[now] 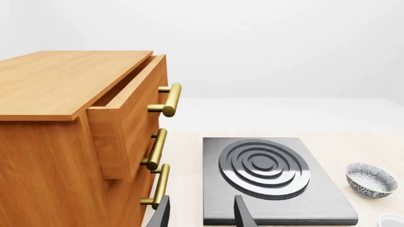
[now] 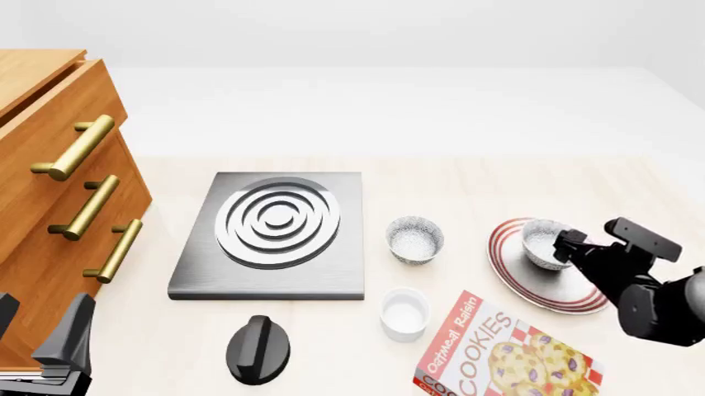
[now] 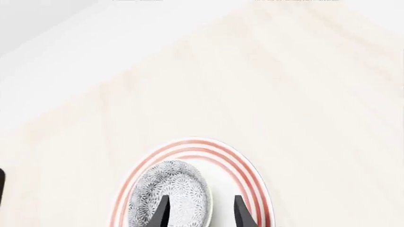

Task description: Pick the akita bowl next to the plate and place it on the plate.

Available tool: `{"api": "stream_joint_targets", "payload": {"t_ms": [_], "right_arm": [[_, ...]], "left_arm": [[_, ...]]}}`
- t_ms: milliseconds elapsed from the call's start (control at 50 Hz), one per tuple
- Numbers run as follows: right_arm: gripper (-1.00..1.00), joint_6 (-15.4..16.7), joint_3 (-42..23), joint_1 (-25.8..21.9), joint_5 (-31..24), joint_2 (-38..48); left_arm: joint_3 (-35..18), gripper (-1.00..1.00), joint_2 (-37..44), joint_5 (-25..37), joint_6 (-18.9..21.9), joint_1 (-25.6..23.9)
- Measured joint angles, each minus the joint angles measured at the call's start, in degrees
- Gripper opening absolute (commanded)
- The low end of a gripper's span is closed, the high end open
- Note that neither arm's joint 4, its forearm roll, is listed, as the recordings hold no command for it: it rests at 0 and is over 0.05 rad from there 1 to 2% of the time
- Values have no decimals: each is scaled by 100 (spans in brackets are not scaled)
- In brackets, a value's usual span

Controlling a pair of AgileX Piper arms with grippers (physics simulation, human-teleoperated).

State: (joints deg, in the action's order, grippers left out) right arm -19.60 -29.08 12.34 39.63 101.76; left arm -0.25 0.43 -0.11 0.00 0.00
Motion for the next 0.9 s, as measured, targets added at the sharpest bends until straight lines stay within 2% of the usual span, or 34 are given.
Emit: {"api": "stream_joint_targets", "payload": {"t_ms": [460, 900], "right_arm": [[100, -130, 60, 6, -407, -674], [100, -390, 409, -143, -1079, -2230]], "left_arm": [[0, 100, 0, 0, 0, 0], [0, 100, 0, 0, 0, 0]]}}
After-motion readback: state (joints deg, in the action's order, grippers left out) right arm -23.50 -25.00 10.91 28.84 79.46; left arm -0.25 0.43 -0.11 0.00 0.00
